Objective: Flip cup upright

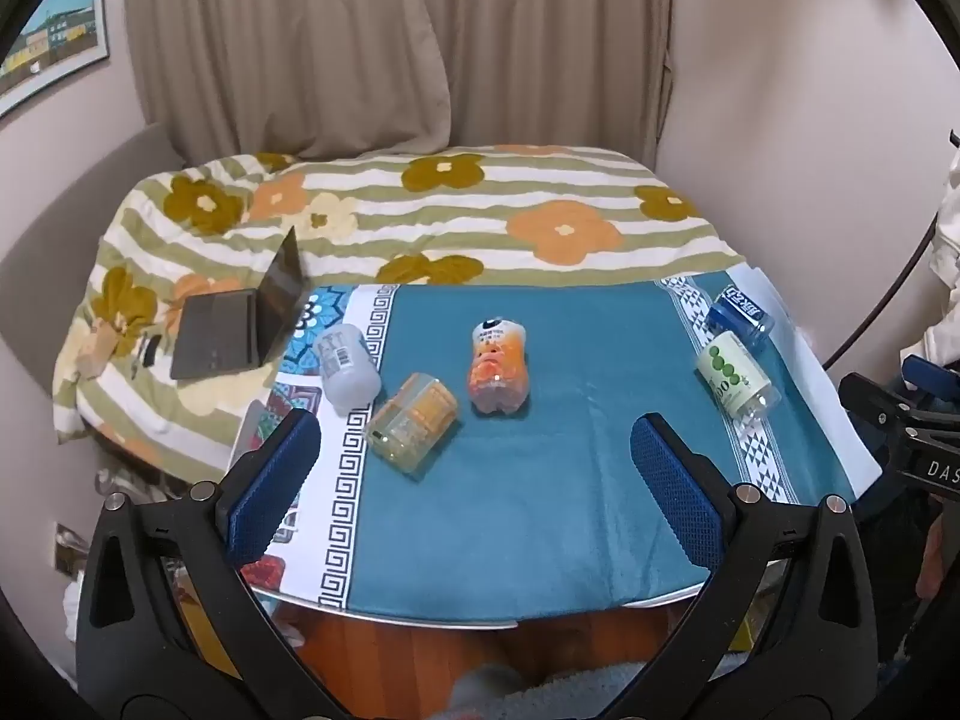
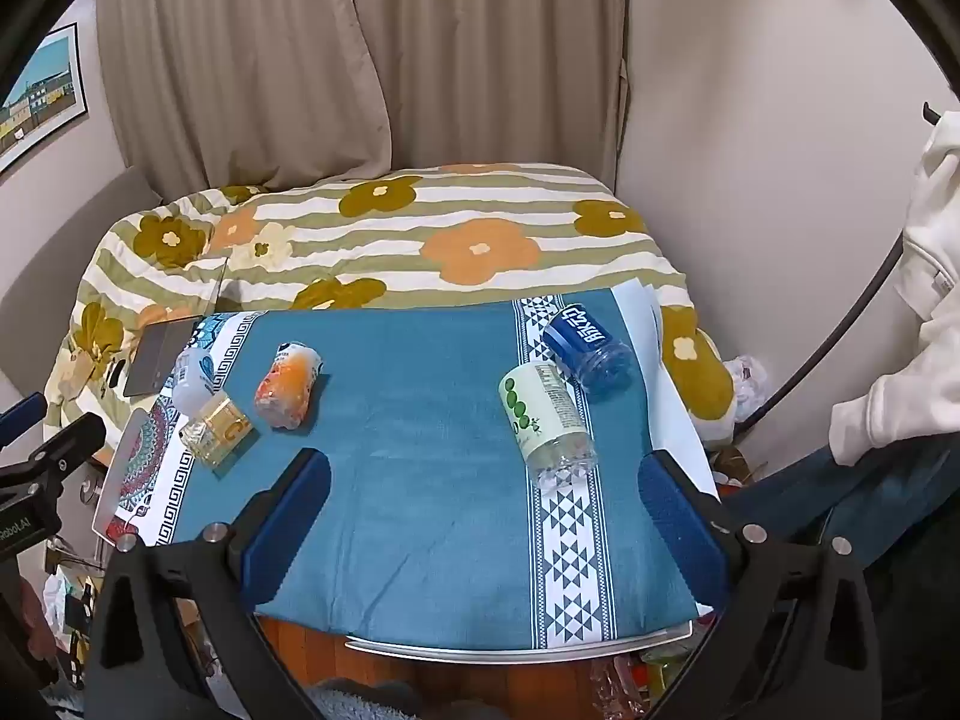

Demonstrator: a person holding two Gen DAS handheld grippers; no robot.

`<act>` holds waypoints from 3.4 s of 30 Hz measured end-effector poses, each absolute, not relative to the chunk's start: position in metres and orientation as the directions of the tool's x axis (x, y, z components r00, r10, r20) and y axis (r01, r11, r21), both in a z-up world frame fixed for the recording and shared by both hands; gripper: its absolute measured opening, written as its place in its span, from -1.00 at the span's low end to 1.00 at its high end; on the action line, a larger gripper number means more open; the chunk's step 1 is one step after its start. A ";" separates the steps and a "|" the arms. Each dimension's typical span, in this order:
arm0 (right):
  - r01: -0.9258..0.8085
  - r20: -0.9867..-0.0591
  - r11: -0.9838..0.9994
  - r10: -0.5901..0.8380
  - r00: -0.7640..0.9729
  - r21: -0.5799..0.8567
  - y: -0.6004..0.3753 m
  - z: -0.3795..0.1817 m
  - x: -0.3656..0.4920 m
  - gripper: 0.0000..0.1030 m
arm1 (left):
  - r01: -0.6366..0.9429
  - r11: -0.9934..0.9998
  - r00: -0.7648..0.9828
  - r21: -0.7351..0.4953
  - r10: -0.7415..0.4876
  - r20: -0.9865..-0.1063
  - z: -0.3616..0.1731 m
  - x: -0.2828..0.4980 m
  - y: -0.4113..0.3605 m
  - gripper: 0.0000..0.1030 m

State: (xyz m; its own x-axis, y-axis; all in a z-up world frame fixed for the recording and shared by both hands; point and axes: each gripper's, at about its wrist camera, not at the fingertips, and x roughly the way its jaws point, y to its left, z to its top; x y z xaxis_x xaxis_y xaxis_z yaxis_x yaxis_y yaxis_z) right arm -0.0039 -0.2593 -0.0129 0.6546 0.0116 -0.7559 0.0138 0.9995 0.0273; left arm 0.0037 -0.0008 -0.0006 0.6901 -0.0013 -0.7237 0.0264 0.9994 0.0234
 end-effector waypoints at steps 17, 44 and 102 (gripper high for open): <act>0.018 -0.752 1.000 -0.001 0.659 0.014 -0.258 -0.014 -0.005 0.99 | 0.022 1.000 0.706 0.016 -0.004 -0.708 0.003 0.002 -0.004 1.00; 0.020 -0.754 1.000 0.004 0.657 0.023 -0.254 -0.010 -0.005 0.99 | 0.004 1.000 0.711 -0.010 -0.010 -0.704 0.002 0.000 0.007 1.00; 0.002 -0.750 1.000 0.020 0.661 0.028 -0.265 -0.006 -0.004 0.99 | -0.030 0.999 0.687 -0.020 0.007 -0.726 0.006 0.001 0.008 1.00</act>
